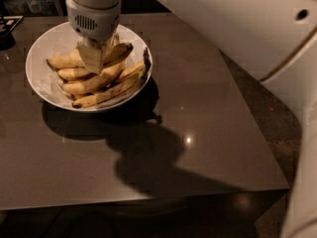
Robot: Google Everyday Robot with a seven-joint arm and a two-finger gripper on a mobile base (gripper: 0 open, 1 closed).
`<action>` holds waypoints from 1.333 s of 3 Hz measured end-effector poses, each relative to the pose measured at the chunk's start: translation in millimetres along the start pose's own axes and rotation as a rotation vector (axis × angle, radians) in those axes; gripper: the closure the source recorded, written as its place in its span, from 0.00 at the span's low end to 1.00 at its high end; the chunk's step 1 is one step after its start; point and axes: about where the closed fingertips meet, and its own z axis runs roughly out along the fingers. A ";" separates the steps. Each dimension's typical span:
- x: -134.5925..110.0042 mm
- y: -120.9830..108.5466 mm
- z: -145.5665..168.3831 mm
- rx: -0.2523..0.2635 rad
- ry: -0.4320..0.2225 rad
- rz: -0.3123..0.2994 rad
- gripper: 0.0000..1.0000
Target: Pick banana from white bowl
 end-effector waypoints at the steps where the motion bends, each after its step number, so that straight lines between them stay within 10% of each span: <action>1: 2.5 12.2 -42.0 0.063 -0.083 -0.050 1.00; 4: 41.3 36.4 -62.1 0.057 -0.298 -0.109 1.00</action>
Offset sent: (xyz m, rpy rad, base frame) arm -0.0477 -0.0320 0.0806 0.1703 -0.1887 0.1164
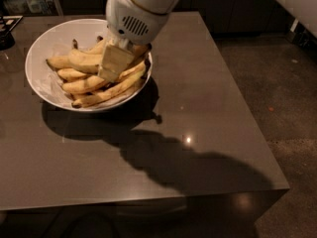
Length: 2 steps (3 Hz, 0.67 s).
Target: Pick banana from white bowl
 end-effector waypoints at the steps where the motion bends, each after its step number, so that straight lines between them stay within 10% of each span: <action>1: 20.3 7.2 -5.5 -0.002 -0.036 0.032 1.00; 2: 35.4 16.0 -14.0 0.006 -0.063 0.060 1.00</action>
Offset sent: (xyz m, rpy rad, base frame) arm -0.0263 -0.0594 -0.0185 0.1211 0.0336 -0.0691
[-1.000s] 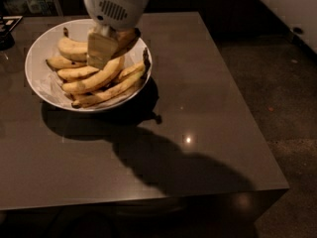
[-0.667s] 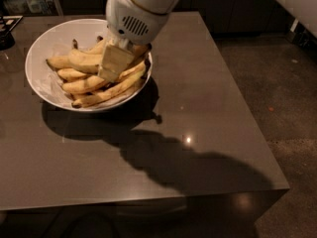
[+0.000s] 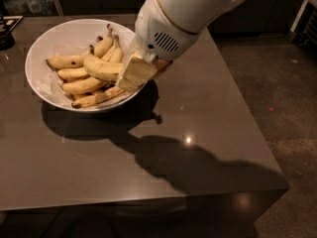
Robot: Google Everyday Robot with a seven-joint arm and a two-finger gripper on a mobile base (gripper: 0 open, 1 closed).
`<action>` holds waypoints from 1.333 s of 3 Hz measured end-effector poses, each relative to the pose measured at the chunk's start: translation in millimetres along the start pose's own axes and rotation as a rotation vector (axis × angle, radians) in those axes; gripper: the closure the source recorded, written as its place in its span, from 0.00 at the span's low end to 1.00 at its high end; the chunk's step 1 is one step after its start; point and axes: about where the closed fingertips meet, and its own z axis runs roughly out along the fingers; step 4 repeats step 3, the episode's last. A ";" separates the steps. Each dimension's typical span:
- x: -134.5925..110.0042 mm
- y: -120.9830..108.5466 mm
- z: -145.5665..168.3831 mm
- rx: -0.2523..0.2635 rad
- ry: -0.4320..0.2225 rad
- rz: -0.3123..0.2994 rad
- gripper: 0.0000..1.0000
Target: Pick banana from white bowl
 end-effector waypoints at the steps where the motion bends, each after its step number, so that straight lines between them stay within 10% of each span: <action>1: 11.4 14.4 -14.0 0.024 -0.021 0.026 1.00; 4: 18.7 53.5 -45.9 0.085 -0.052 0.052 1.00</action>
Offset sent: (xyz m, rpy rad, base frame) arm -0.0616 -0.0403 0.0028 0.0788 -0.0286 -0.0914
